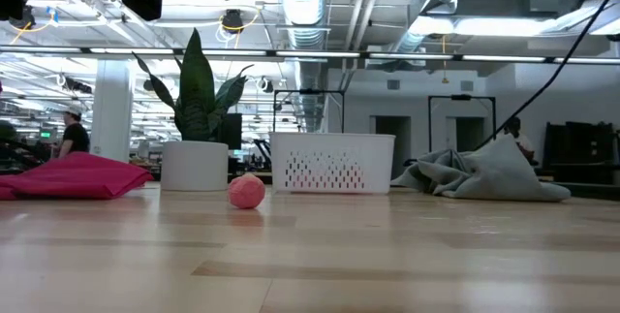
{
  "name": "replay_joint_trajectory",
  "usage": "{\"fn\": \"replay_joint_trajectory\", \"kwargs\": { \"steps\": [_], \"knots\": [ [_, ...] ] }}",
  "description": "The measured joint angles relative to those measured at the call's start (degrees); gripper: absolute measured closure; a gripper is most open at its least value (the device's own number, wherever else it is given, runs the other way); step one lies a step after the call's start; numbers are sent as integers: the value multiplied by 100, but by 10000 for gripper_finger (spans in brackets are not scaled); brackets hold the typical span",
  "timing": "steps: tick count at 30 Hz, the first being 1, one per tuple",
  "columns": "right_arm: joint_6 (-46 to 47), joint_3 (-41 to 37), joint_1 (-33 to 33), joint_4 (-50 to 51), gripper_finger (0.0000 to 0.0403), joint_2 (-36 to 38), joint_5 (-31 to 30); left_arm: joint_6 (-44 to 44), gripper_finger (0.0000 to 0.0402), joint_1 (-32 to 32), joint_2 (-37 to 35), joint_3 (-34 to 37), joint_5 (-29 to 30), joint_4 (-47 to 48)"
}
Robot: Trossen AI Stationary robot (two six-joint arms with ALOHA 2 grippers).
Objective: Pick and placing Produce into tupperware
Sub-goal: Put the red cherry into the white bin
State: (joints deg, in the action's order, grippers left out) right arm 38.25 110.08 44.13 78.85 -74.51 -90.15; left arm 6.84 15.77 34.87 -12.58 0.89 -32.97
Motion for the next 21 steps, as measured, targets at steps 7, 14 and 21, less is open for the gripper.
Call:
{"fn": "replay_joint_trajectory", "kwargs": {
  "steps": [7,14,21],
  "knots": [
    [-755,-2,-754,-155,389,310,335,-107,177,0,0,0,145,0],
    [-2600,-2,-1497,-1585,393,484,1736,-171,177,0,0,0,320,2],
    [-4388,-4,-2562,-3862,393,486,4490,-204,177,0,0,0,369,-3]
  ]
}}
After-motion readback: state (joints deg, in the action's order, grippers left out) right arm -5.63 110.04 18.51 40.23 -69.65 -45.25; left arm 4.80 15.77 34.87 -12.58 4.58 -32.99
